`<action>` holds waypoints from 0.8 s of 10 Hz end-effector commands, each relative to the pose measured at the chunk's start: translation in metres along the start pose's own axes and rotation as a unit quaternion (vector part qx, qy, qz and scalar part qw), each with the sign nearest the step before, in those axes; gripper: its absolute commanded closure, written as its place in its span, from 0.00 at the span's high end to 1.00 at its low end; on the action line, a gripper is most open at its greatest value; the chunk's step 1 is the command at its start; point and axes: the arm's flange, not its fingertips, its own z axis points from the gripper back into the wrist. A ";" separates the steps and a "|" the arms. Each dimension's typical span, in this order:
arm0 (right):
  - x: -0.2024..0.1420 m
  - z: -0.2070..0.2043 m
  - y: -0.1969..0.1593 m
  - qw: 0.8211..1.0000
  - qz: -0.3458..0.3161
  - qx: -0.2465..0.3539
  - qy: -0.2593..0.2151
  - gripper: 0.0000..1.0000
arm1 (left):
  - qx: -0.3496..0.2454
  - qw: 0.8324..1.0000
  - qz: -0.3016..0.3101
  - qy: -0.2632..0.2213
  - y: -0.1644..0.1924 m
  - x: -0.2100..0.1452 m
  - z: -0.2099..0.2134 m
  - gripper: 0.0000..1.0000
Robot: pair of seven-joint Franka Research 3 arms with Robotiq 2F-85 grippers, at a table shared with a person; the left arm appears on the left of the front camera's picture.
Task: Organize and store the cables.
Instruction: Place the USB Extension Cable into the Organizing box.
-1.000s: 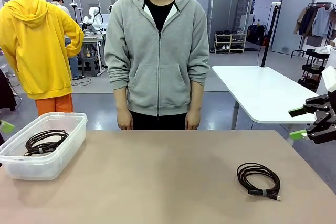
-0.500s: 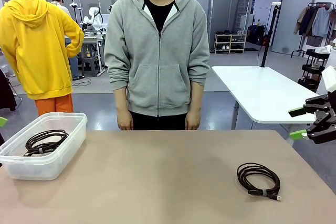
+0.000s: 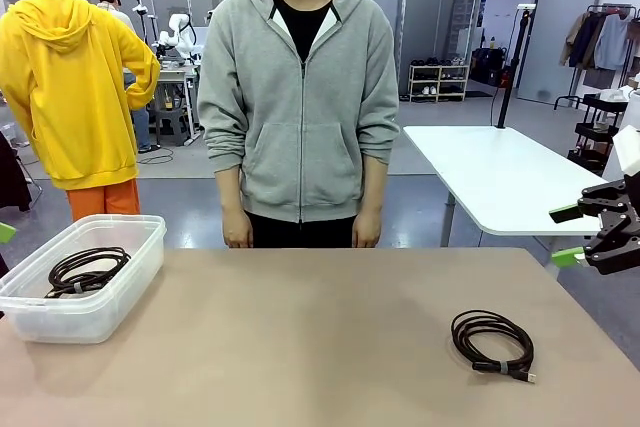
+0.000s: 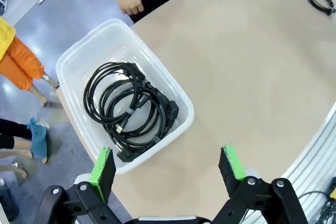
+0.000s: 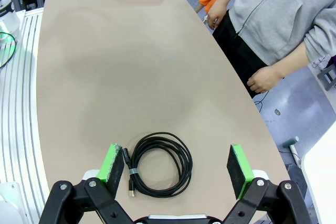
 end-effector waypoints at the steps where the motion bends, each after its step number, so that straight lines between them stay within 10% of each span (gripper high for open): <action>1: 0.001 0.000 -0.002 1.000 0.001 -0.002 -0.008 1.00 | 0.000 1.000 0.008 0.004 -0.003 0.001 0.002 1.00; 3: 0.000 0.000 0.000 1.000 0.000 0.000 0.000 1.00 | 0.000 1.000 0.008 0.004 -0.003 0.001 0.002 1.00; 8: 0.059 -0.083 -0.002 0.953 0.023 0.033 0.300 1.00 | 0.000 1.000 0.008 0.004 -0.003 0.001 0.002 1.00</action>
